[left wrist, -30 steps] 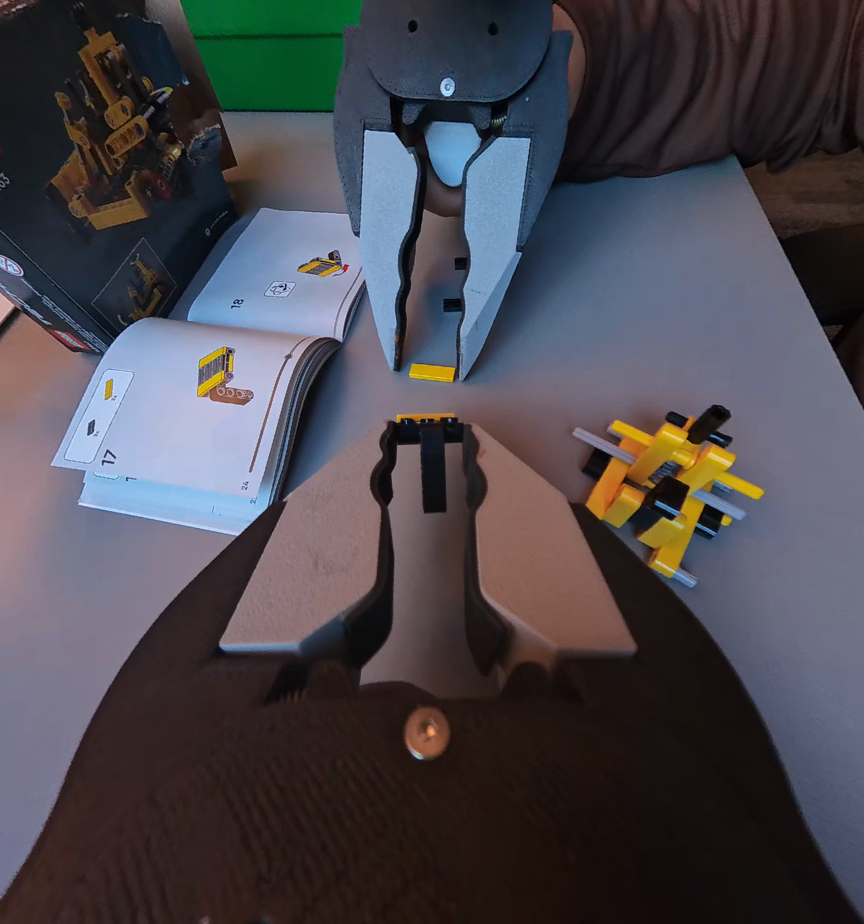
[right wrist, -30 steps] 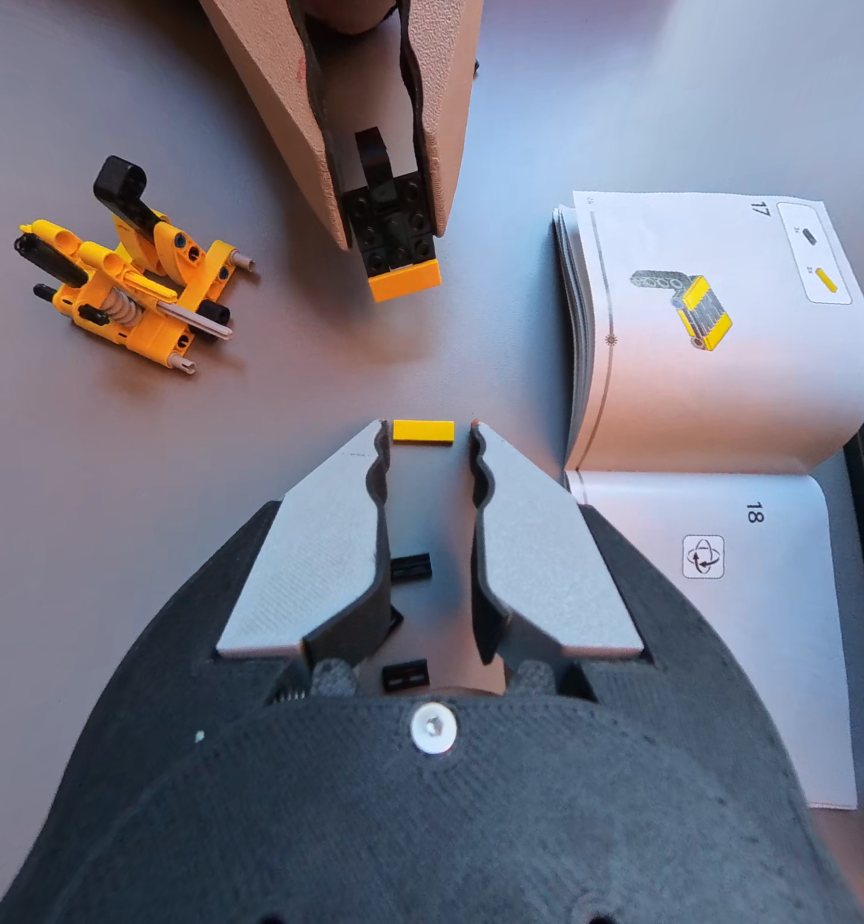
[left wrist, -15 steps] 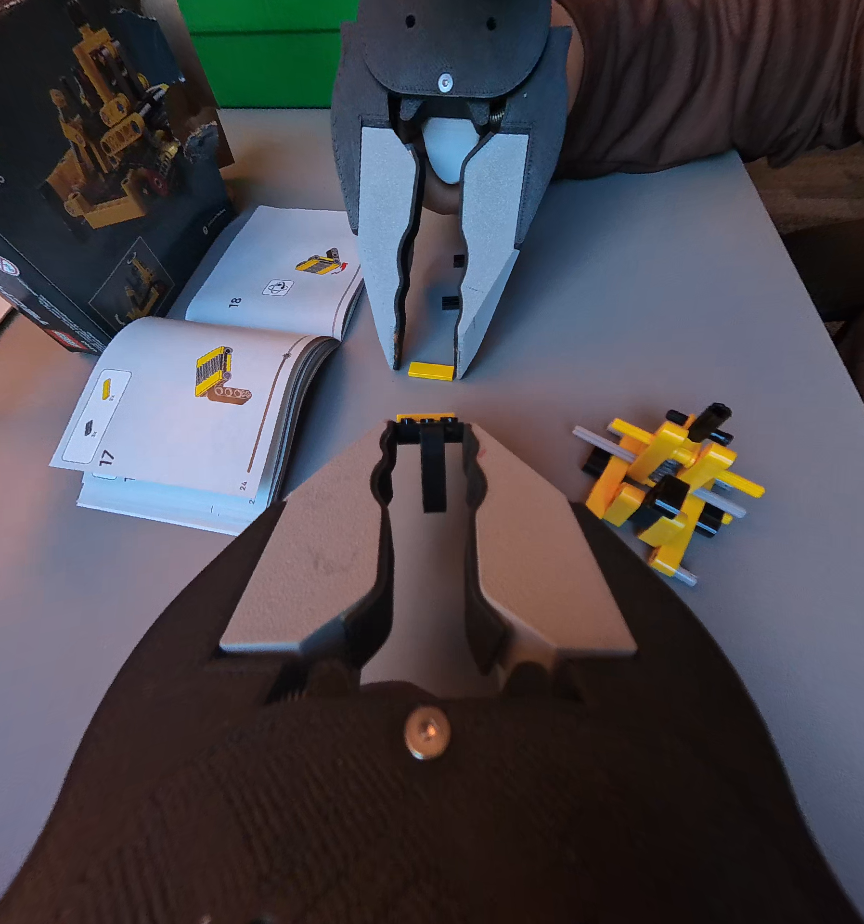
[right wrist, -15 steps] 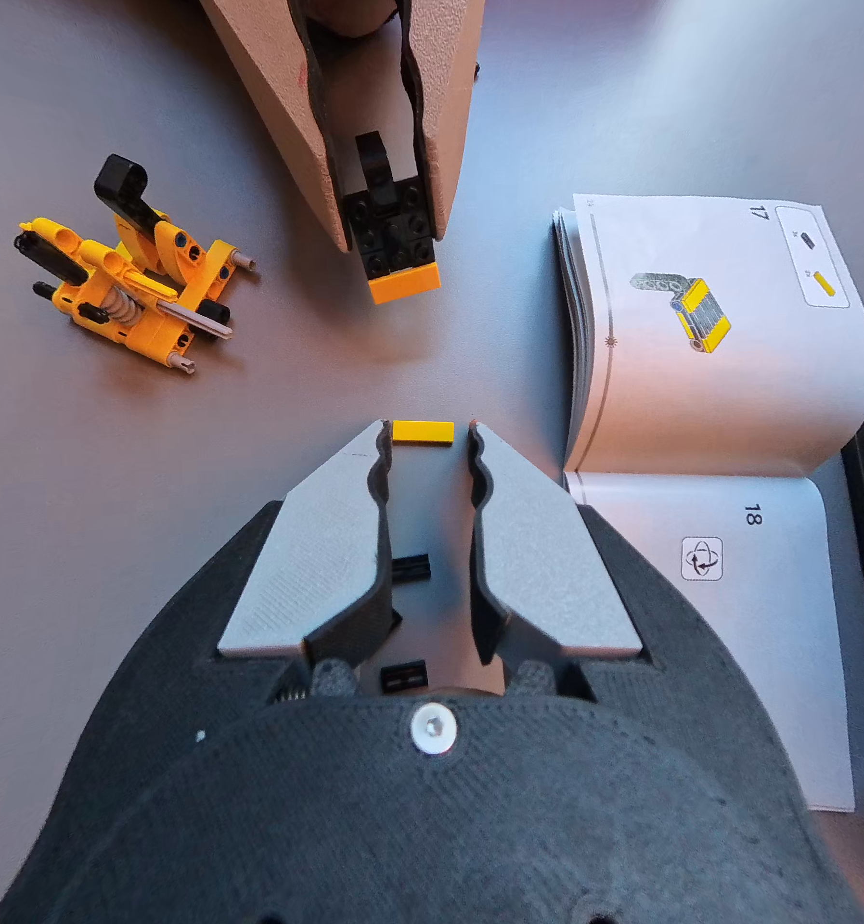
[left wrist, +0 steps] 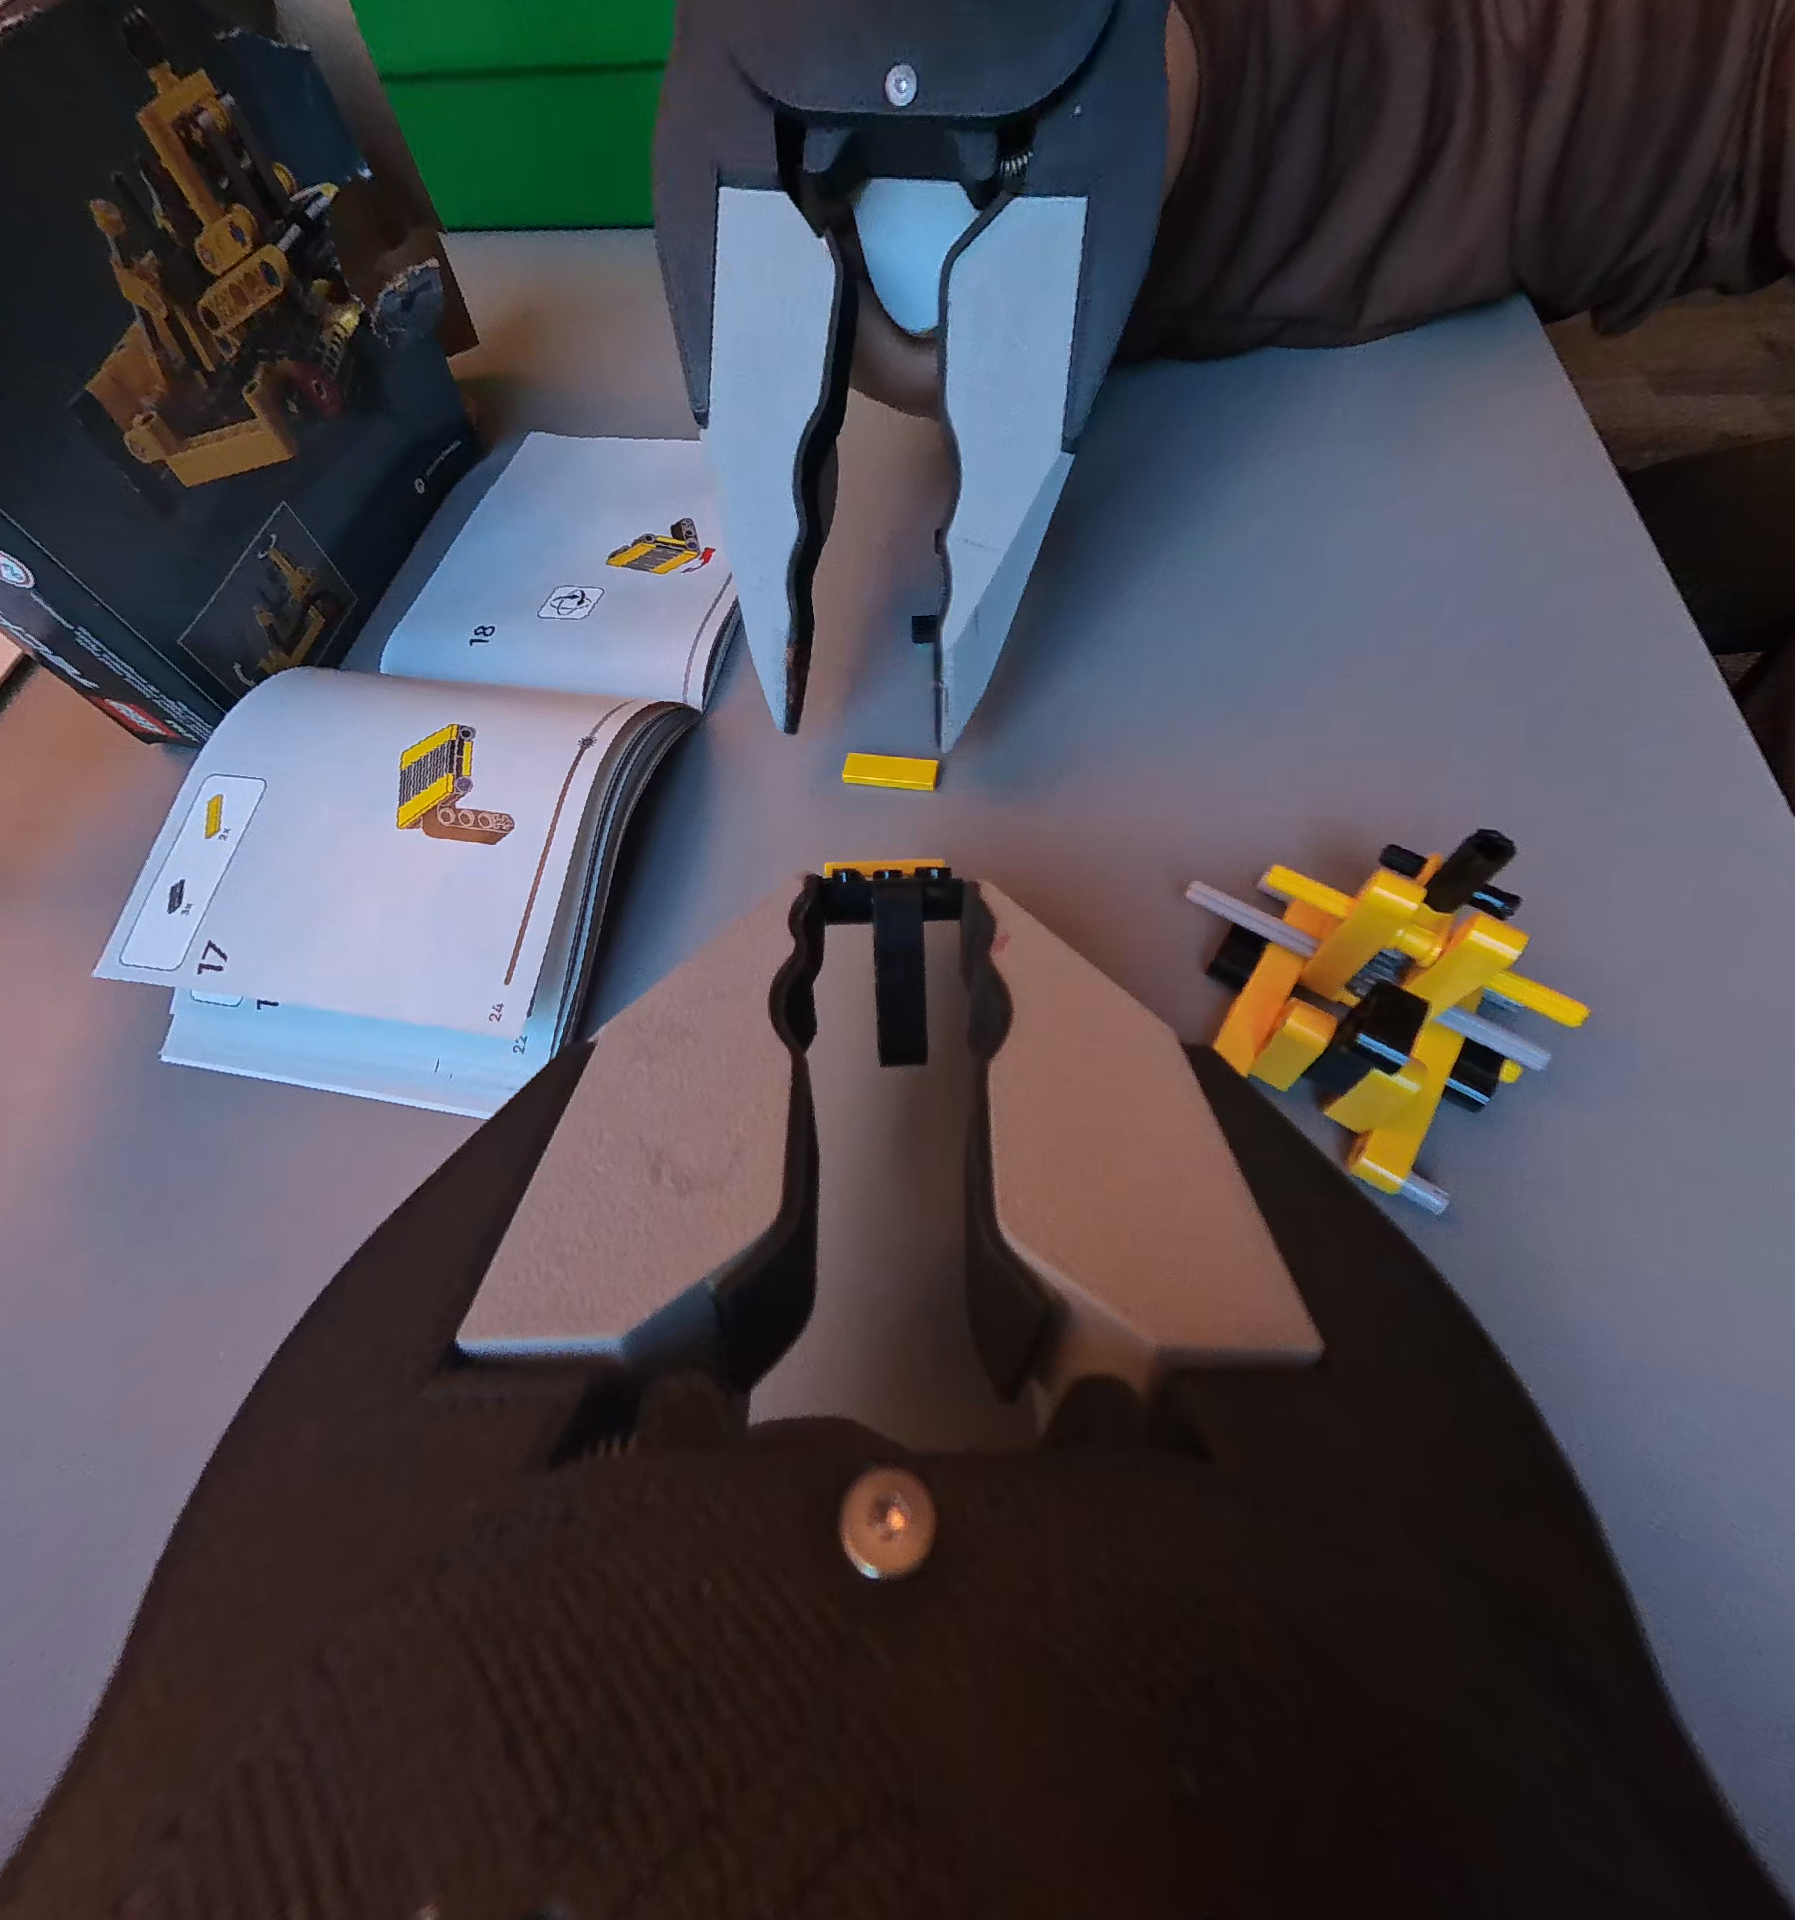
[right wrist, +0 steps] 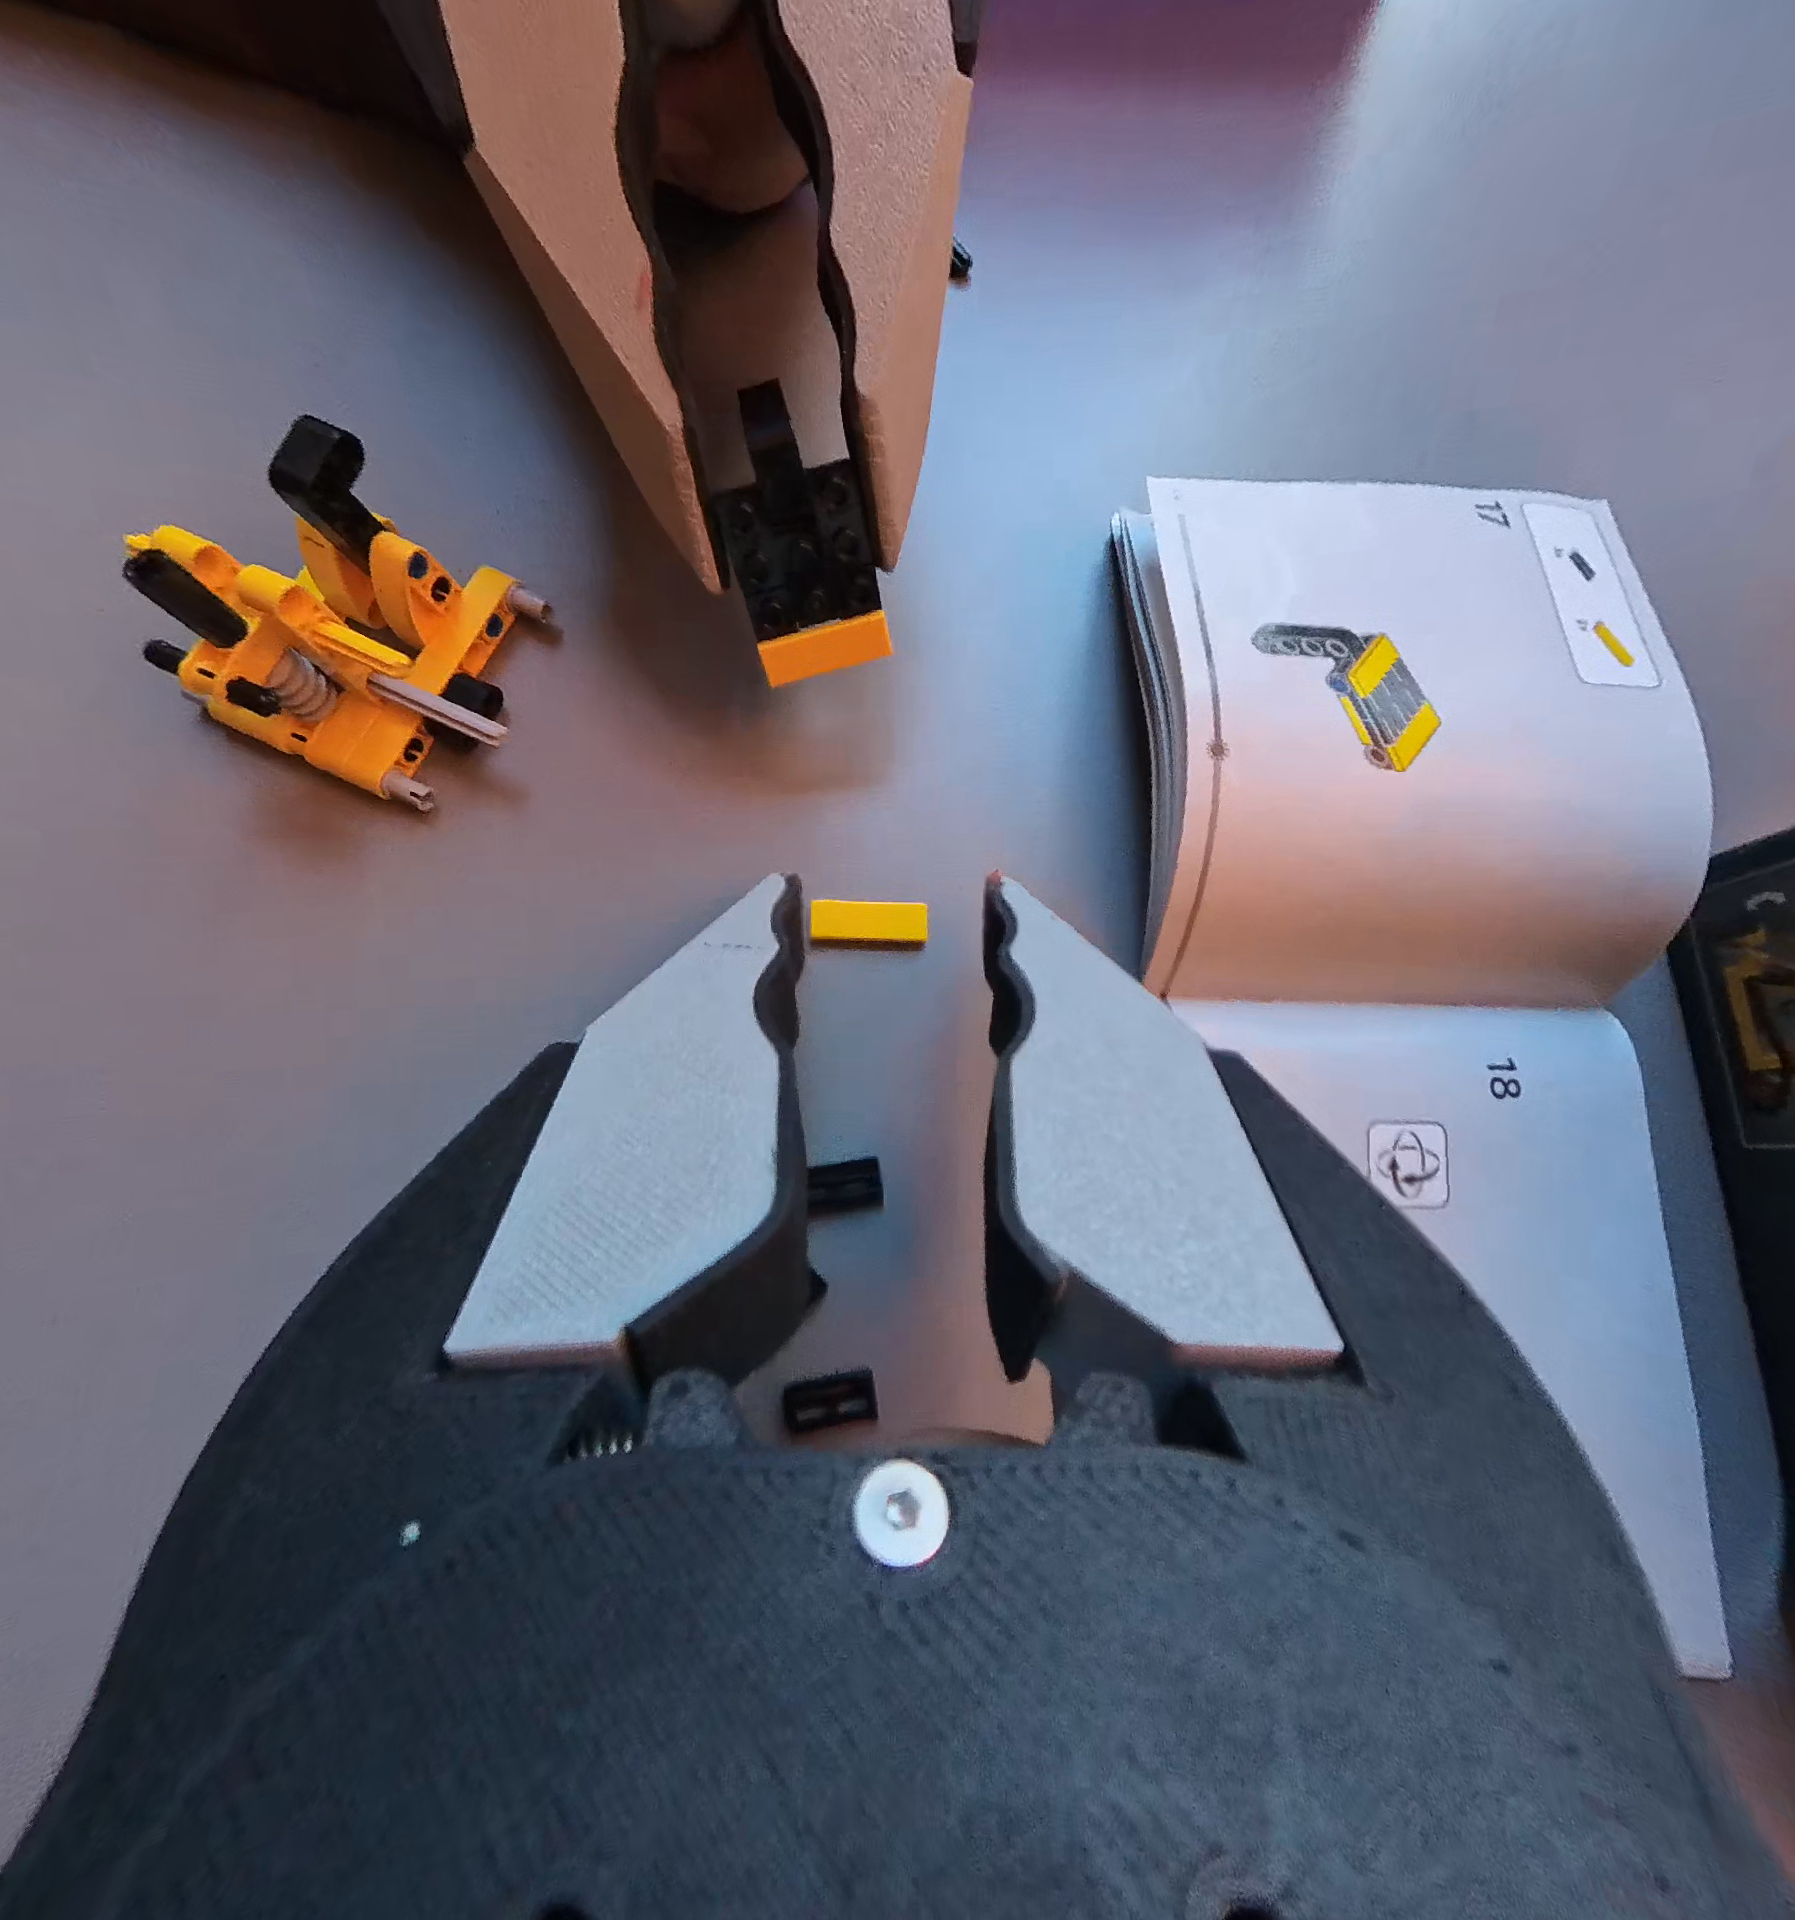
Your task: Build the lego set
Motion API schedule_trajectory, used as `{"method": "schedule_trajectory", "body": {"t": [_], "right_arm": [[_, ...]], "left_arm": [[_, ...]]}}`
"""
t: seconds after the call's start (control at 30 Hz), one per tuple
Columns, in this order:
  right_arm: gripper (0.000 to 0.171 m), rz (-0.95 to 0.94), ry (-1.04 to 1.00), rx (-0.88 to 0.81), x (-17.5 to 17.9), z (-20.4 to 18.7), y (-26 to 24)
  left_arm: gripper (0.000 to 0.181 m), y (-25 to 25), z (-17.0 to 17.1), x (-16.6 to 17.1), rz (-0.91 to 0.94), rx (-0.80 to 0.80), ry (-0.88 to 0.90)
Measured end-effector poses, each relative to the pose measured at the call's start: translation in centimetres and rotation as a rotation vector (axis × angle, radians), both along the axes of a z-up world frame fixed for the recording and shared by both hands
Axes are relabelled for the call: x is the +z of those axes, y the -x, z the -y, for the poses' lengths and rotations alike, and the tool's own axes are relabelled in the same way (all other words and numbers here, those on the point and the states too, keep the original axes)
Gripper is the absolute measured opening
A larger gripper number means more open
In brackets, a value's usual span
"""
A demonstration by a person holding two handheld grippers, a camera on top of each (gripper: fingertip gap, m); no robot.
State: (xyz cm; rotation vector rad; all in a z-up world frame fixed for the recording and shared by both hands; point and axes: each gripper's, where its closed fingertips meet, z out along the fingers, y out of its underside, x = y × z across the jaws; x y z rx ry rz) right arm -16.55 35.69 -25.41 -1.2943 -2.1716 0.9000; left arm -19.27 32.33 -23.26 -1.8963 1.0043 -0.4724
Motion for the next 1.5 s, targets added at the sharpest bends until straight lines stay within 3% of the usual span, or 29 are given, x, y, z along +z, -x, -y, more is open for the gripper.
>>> {"method": "schedule_trajectory", "body": {"t": [0.27, 0.53, 0.73, 1.5], "right_arm": [[0.036, -0.176, 0.038, 0.043, 2.6, 2.1, 1.5], [0.028, -0.278, 0.069, 0.086, 4.6, 3.7, 1.7], [0.021, -0.287, 0.08, 0.095, 4.8, 3.9, 1.6], [0.021, -0.271, 0.032, 0.09, 4.3, 3.5, 1.5]], "left_arm": [[0.023, -0.6, 0.1, 1.3, 0.094, -0.019, -0.02], [0.023, -1.3, 0.6, 3.2, 0.233, -0.063, -0.052], [0.023, -1.6, 0.7, 3.4, 0.239, -0.071, -0.066], [0.023, -1.5, 0.3, 2.7, 0.204, -0.032, -0.037]]}}
